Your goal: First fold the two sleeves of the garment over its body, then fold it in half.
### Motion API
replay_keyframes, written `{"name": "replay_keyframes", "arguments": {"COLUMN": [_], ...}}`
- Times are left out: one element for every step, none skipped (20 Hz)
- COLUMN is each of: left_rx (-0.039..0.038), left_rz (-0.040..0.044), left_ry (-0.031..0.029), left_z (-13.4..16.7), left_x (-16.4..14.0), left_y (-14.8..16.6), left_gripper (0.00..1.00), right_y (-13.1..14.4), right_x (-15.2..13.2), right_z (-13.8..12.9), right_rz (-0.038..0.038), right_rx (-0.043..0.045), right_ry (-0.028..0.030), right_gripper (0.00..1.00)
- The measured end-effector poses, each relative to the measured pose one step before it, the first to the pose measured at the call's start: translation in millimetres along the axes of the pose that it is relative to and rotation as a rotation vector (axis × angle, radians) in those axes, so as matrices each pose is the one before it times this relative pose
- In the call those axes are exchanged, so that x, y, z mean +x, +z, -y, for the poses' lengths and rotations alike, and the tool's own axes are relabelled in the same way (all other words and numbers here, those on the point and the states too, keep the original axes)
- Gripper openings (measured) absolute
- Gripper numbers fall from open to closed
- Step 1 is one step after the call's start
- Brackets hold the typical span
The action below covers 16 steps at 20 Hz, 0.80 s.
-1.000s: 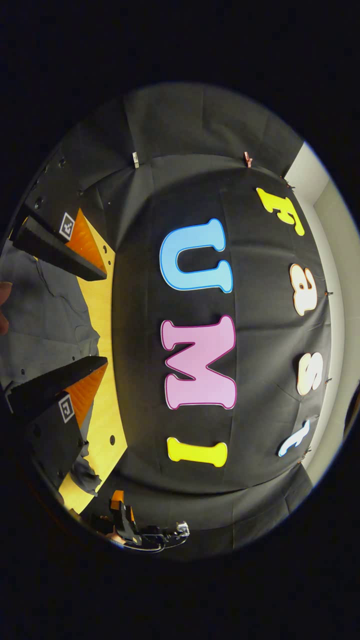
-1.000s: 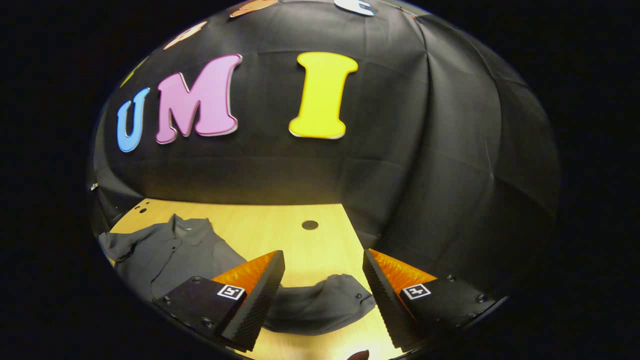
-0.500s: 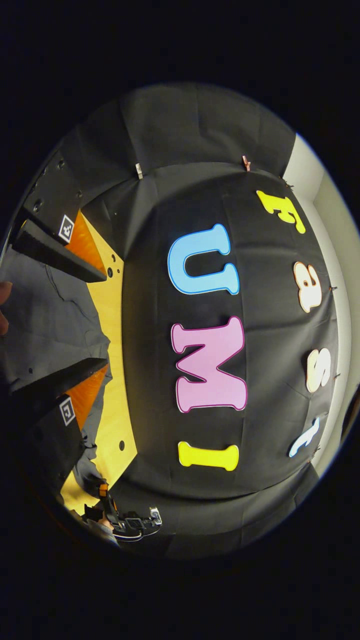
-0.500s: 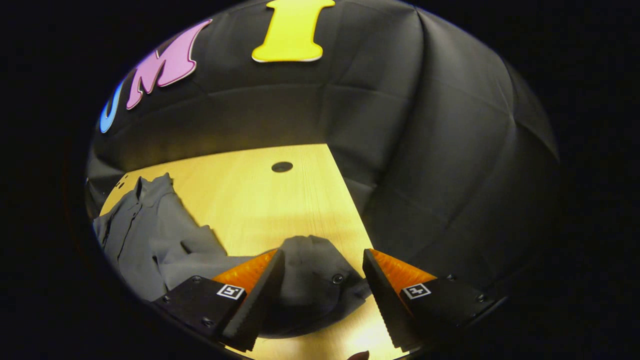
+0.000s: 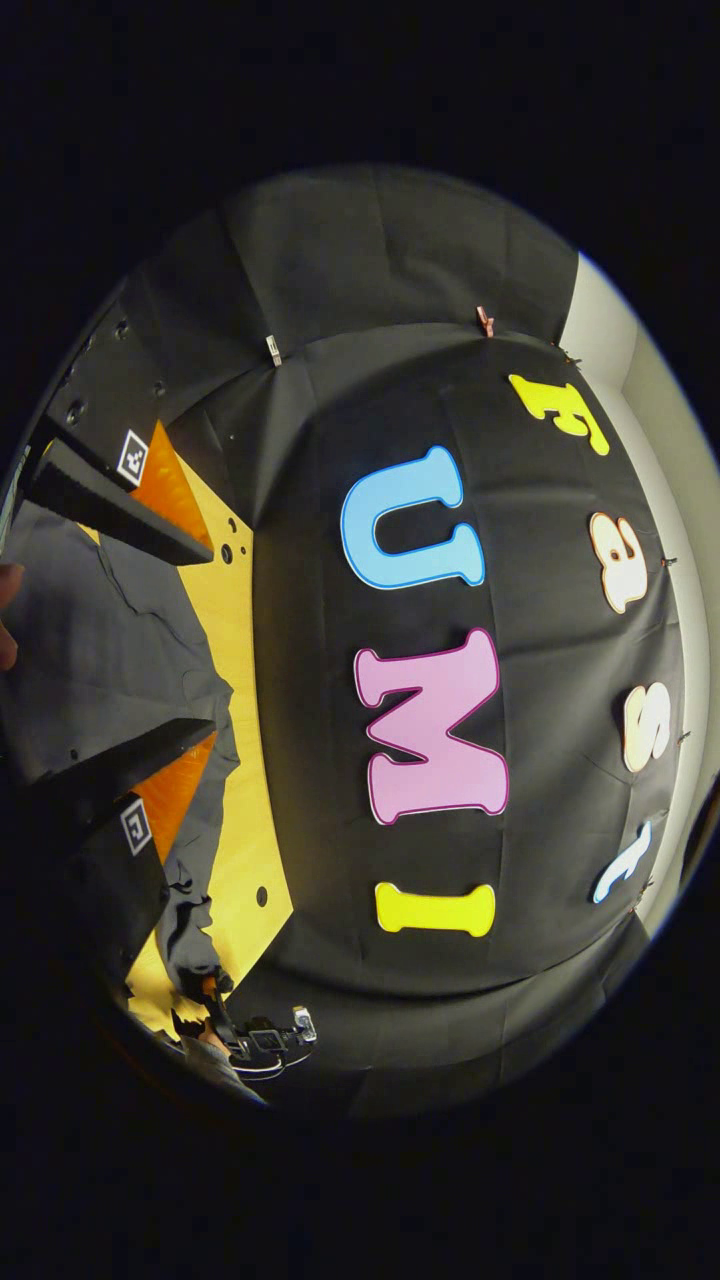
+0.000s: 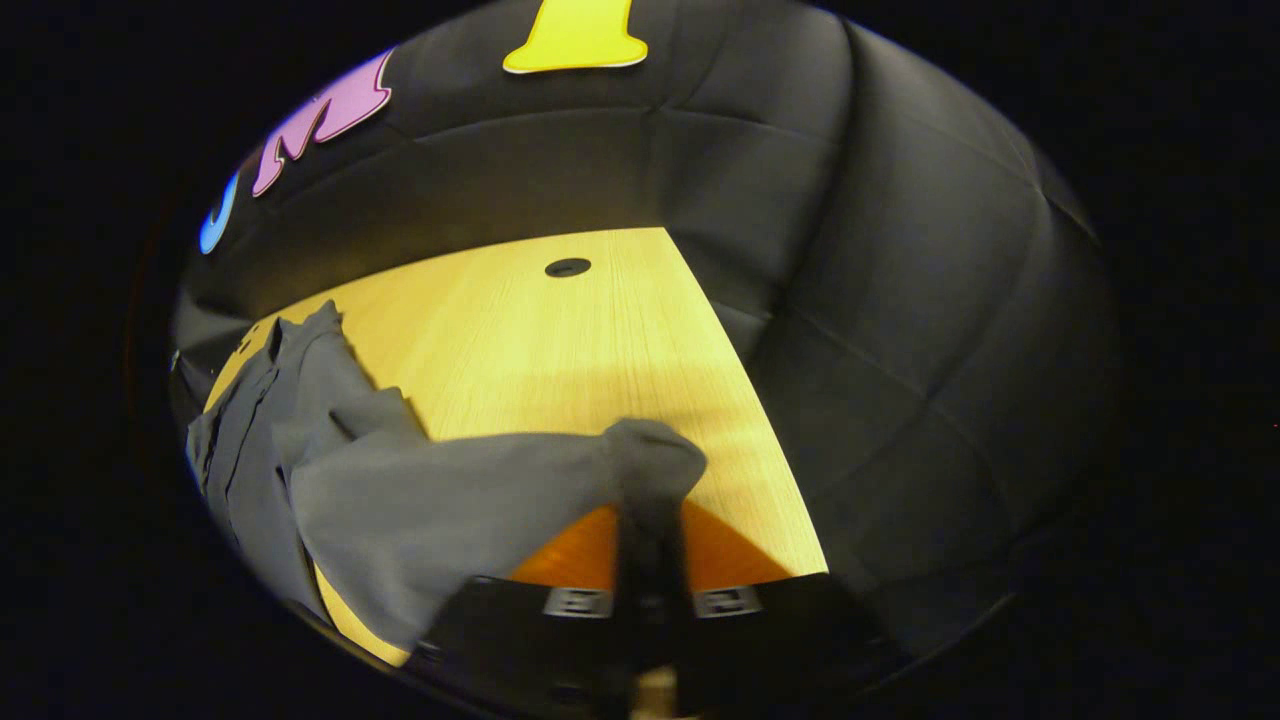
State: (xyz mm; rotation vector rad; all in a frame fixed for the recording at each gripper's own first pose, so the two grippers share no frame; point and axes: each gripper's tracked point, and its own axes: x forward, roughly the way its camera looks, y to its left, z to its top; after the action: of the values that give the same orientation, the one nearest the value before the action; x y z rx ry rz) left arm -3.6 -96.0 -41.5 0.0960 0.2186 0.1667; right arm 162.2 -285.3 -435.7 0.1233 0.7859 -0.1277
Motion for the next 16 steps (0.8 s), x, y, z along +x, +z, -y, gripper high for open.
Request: {"name": "replay_keyframes", "arguments": {"left_rx": [-0.00488, -0.00695, -0.00467, -0.00249, -0.00145, -0.00156, -0.00307, -0.00368, -0.00130, 0.00058, 0.00014, -0.00104, 0.00025, 0.00216, 0.00230, -0.00212], "left_rz": [0.00370, -0.00052, -0.00010, 0.00124, 0.00254, 0.00193, 0.00176, 0.00006, 0.00457, 0.00428, 0.00338, 0.00553, 0.00604, 0.00589, 0.00564, 0.00593], "left_ry": [-0.00303, -0.00745, -0.00704, -0.00788, -0.01026, -0.01311, -0.01451, -0.01582, -0.01512, -0.01450, -0.01068, -0.00966, -0.00854, -0.00918, -0.00905, -0.00887], "left_z": [-2.68, -1.98, -2.98, -2.60, -3.36, -2.75, -3.47, -4.12, -3.94, -5.87, -6.67, -7.11, -8.42, -7.29, -5.98, -6.71], "left_x": [0.13, -0.88, -0.52, -0.97, -0.35, 0.16, 1.02, 1.02, 0.86, 0.56, 1.33, 0.79, 1.11, 0.78, 0.68, 0.58], "left_y": [1.28, -0.33, -2.17, -2.01, -0.87, -1.30, -1.00, -0.97, -1.44, -1.18, 1.24, -0.61, 0.52, 0.35, -0.93, -0.51], "left_gripper": [0.97, 0.97, 0.97, 0.97, 0.97, 0.97, 0.97, 0.97, 0.97, 0.97, 0.97, 0.97, 0.97, 0.97, 0.97, 0.97], "right_y": [-2.65, 3.01, 4.17, 7.41, 7.87, 4.16, 4.19, 1.23, 1.83, 1.85, -0.55, 1.19, 0.54, 0.72, 1.13, 1.98], "right_x": [-5.06, -6.32, -5.95, -7.20, -12.13, -8.67, -12.09, -10.03, -12.48, -12.81, -13.57, -13.59, -14.84, -13.87, -15.45, -15.20], "right_z": [-1.09, -3.12, 2.60, 0.71, 0.51, 0.30, 1.16, 2.48, 1.54, 1.51, 2.13, 1.68, 0.21, -0.80, -0.52, -2.09], "right_rz": [-0.01894, 0.00643, 0.02681, 0.03076, 0.03319, 0.01395, 0.01871, 0.01205, 0.01379, 0.01102, 0.01028, 0.01214, 0.00970, 0.01179, 0.00881, 0.01239], "right_rx": [0.01304, 0.01345, -0.00612, -0.00708, -0.00073, 0.00226, 0.00624, 0.00307, 0.00884, 0.00812, 0.00655, 0.00596, 0.00920, 0.01123, 0.01332, 0.01596], "right_ry": [0.00524, 0.00895, -0.01272, -0.00964, -0.01163, -0.00781, -0.01305, -0.01735, -0.01359, -0.01503, -0.01554, -0.01584, -0.01480, -0.01073, -0.01095, -0.00771], "right_gripper": [0.07, 0.07, 0.05, 0.05, 0.05, 0.05, 0.05, 0.05, 0.05, 0.05, 0.05, 0.05, 0.05, 0.05, 0.05, 0.05]}}
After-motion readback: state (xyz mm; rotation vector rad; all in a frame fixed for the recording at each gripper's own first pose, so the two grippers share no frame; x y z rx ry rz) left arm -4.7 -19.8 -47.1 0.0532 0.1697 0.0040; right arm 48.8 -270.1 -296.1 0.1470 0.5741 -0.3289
